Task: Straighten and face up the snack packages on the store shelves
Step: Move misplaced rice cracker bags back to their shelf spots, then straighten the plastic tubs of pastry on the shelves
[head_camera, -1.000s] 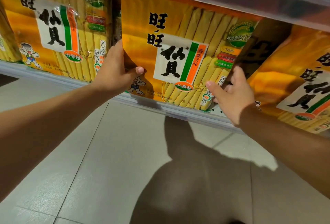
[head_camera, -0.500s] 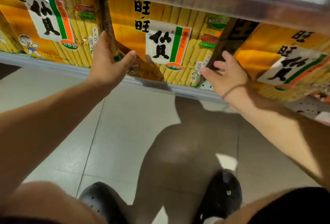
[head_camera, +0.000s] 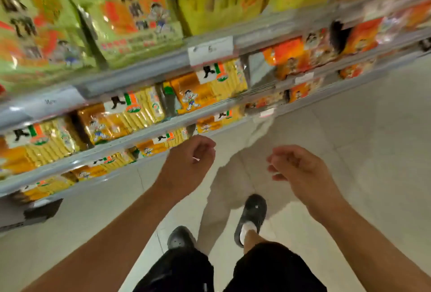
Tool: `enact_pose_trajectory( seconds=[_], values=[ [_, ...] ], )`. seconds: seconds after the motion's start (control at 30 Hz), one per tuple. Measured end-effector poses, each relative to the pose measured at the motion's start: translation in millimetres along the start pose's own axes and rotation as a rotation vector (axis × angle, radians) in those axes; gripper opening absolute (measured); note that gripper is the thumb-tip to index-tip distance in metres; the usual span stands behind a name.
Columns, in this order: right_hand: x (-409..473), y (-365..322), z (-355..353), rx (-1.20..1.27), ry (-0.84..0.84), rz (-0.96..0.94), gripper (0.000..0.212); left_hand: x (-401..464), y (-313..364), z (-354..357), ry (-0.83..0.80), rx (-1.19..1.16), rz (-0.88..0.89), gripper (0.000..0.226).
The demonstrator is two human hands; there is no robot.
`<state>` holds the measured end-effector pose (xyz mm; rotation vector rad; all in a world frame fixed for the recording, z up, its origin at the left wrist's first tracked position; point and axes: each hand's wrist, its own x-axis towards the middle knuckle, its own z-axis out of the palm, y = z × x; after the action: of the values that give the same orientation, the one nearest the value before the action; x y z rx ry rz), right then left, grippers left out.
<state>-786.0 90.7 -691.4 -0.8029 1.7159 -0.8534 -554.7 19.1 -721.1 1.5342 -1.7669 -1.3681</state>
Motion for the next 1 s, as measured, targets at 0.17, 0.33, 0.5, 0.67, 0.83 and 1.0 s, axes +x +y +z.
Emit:
enact_pose_trajectory(
  seconds=[0.17, 0.33, 0.5, 0.67, 0.83, 1.0],
  values=[
    [-78, -53, -99, 0.098, 0.283, -0.139, 0.025, 7, 142, 29, -0.181, 0.071, 0.24, 0.015],
    [-112, -83, -222, 0.199, 0.563, -0.365, 0.031, 37, 246, 93, -0.295, 0.224, 0.44, 0.01],
    [-116, -115, -347, 0.237, 0.7, -0.551, 0.026, 58, 302, 157, -0.369, 0.231, 0.443, 0.01],
    [-99, -122, -422, 0.244, 0.709, -0.568, 0.023, 91, 347, 186, -0.319, 0.239, 0.482, 0.024],
    [-56, -101, -466, 0.248, 0.702, -0.472, 0.025, 153, 389, 211, -0.25, 0.257, 0.476, 0.023],
    [-9, -98, -512, 0.214, 0.675, -0.385, 0.029, 224, 463, 272, -0.25, 0.157, 0.546, 0.014]
  ],
)
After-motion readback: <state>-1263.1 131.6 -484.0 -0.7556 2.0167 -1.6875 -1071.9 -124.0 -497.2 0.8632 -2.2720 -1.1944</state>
